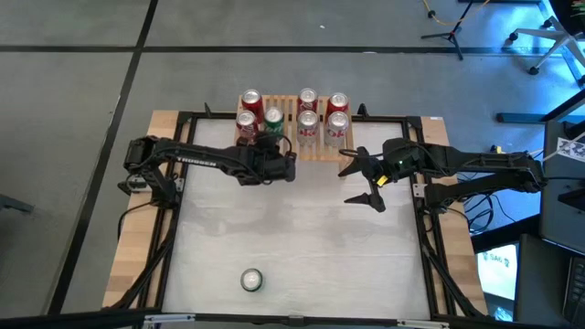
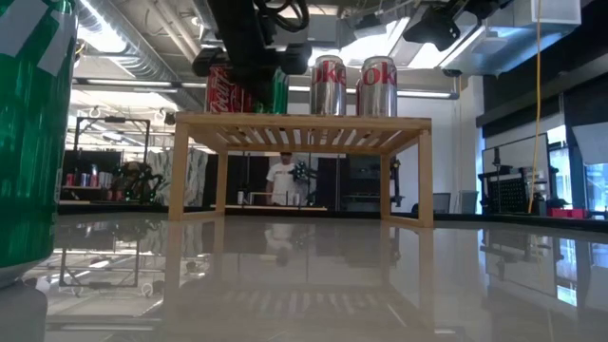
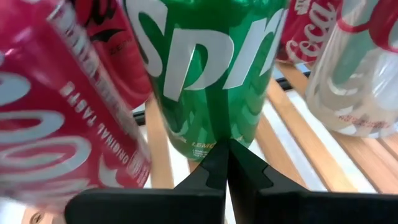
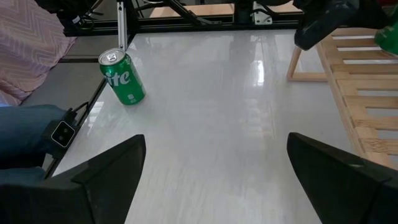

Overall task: Place canned beverage on shelf
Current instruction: Adjust the green soda cans on the shelf

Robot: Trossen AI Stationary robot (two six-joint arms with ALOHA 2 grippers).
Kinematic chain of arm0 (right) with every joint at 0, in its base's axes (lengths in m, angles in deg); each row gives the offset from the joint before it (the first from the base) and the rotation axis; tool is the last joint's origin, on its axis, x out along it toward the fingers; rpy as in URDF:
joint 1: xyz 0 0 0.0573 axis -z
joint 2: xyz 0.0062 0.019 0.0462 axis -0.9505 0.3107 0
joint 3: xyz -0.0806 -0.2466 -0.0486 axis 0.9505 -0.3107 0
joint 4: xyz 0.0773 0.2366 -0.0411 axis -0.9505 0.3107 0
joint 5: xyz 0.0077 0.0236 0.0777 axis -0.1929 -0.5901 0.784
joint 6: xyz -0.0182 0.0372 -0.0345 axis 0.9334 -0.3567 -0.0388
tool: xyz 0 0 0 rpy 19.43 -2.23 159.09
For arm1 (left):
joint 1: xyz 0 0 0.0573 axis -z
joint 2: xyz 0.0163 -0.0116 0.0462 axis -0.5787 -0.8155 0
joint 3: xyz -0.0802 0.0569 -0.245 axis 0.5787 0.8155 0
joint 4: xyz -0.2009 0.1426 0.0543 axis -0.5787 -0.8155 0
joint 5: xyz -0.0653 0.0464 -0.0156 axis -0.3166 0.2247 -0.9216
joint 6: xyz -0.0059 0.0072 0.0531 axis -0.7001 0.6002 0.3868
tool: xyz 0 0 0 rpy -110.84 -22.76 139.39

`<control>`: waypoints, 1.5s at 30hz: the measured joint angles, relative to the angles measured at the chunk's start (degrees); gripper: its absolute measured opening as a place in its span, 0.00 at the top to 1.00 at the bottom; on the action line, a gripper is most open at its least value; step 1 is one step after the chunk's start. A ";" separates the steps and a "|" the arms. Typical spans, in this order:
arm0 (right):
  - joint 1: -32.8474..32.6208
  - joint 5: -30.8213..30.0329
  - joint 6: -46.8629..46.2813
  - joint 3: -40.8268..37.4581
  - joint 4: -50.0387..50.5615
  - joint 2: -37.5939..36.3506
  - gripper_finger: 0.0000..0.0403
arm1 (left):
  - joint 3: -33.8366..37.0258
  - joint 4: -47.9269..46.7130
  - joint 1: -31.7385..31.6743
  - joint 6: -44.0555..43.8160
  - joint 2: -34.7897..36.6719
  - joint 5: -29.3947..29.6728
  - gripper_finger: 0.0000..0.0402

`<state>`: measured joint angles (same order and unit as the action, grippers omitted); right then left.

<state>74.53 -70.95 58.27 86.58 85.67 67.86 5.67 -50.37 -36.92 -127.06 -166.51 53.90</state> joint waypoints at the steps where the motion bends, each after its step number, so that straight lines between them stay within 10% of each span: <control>1: 0.00 0.00 0.02 0.00 0.00 0.00 0.04 | 0.01 0.75 -0.20 0.74 0.00 -0.10 1.00; 45: -0.01 -0.02 0.00 0.00 2.97 0.00 0.04 | 0.01 5.61 -2.22 6.13 0.00 -5.09 1.00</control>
<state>74.53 -70.97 58.27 86.58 88.64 67.86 5.67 -44.75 -39.15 -120.93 -166.51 48.81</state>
